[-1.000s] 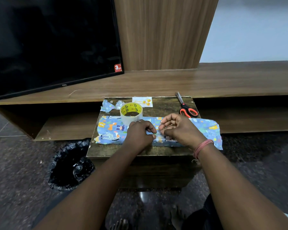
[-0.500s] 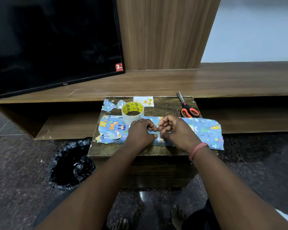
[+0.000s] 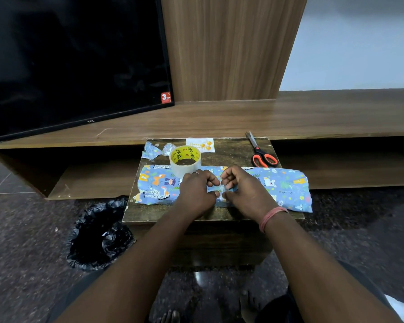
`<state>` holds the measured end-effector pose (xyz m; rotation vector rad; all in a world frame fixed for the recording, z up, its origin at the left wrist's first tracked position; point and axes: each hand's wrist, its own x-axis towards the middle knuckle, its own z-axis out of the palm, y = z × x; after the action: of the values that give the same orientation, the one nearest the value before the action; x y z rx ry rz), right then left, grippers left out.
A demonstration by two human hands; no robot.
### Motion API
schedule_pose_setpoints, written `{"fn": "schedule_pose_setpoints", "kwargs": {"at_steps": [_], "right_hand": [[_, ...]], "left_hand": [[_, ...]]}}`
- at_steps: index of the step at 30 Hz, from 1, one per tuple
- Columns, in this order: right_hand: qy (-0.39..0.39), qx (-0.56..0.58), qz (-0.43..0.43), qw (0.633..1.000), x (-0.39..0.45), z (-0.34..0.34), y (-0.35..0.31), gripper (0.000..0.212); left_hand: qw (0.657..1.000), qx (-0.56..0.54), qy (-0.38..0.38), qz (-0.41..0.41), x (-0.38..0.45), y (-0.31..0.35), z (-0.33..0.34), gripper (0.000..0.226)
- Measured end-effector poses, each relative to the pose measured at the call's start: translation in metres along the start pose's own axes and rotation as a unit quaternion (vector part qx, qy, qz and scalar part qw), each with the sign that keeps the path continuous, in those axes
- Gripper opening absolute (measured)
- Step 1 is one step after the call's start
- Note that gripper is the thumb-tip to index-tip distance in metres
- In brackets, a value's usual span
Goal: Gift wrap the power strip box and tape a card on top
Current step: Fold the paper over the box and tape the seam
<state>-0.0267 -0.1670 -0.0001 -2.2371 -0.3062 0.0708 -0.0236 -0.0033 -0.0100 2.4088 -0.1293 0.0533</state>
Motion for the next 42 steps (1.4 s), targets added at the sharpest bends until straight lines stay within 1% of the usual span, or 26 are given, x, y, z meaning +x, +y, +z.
{"fn": "schedule_pose_setpoints", "kwargs": {"at_steps": [3,5,8,12,14,18,23,25,27,28,31,34,38,42], "right_hand": [[-0.011,-0.012,0.005,1.0,0.003,-0.001,-0.001,0.037],[-0.01,-0.019,0.003,1.0,0.004,-0.002,-0.002,0.035],[-0.01,-0.03,0.007,0.999,0.006,-0.005,-0.003,0.033],[-0.025,-0.047,0.05,0.997,0.014,-0.013,-0.006,0.041],[-0.035,-0.054,0.058,0.996,0.018,-0.015,-0.007,0.043],[-0.038,-0.056,0.071,0.995,0.025,-0.015,-0.007,0.046],[-0.058,-0.011,0.115,0.992,0.03,-0.015,-0.009,0.044],[-0.07,0.001,0.131,0.989,0.031,-0.017,-0.012,0.051],[-0.082,0.036,0.159,0.983,0.034,-0.02,-0.014,0.063],[-0.088,0.052,0.172,0.98,0.037,-0.021,-0.014,0.065],[-0.103,0.052,0.197,0.974,0.045,-0.022,-0.015,0.057],[-0.12,0.042,0.21,0.969,0.052,-0.021,-0.014,0.048],[-0.108,0.017,0.215,0.971,0.062,-0.022,-0.011,0.041],[-0.124,-0.009,0.239,0.963,0.075,-0.025,-0.015,0.037]], "left_hand": [[1.0,-0.029,-0.005,-0.003,-0.001,-0.002,0.0,0.022],[0.999,-0.034,-0.005,-0.002,-0.001,-0.001,-0.001,0.019],[1.0,-0.019,0.0,0.006,-0.001,0.0,-0.001,0.031],[1.0,-0.008,-0.015,0.006,-0.001,-0.002,-0.002,0.044],[1.0,0.005,-0.017,0.005,-0.001,-0.001,-0.003,0.047],[1.0,0.014,-0.013,0.007,0.0,0.0,-0.001,0.04],[1.0,0.014,-0.026,0.007,0.003,-0.002,-0.001,0.032],[0.999,0.011,-0.029,0.007,0.004,-0.003,-0.001,0.031],[0.999,0.009,-0.03,0.005,0.005,-0.005,0.0,0.032],[0.999,0.009,-0.031,0.003,0.005,-0.005,0.0,0.034],[0.999,0.018,-0.036,-0.001,0.005,-0.004,0.0,0.041],[0.999,0.026,-0.039,-0.004,0.006,-0.004,0.001,0.043],[0.999,0.014,-0.043,-0.006,0.008,-0.006,0.0,0.047],[0.999,-0.007,-0.044,-0.009,0.008,-0.008,0.002,0.044]]}}
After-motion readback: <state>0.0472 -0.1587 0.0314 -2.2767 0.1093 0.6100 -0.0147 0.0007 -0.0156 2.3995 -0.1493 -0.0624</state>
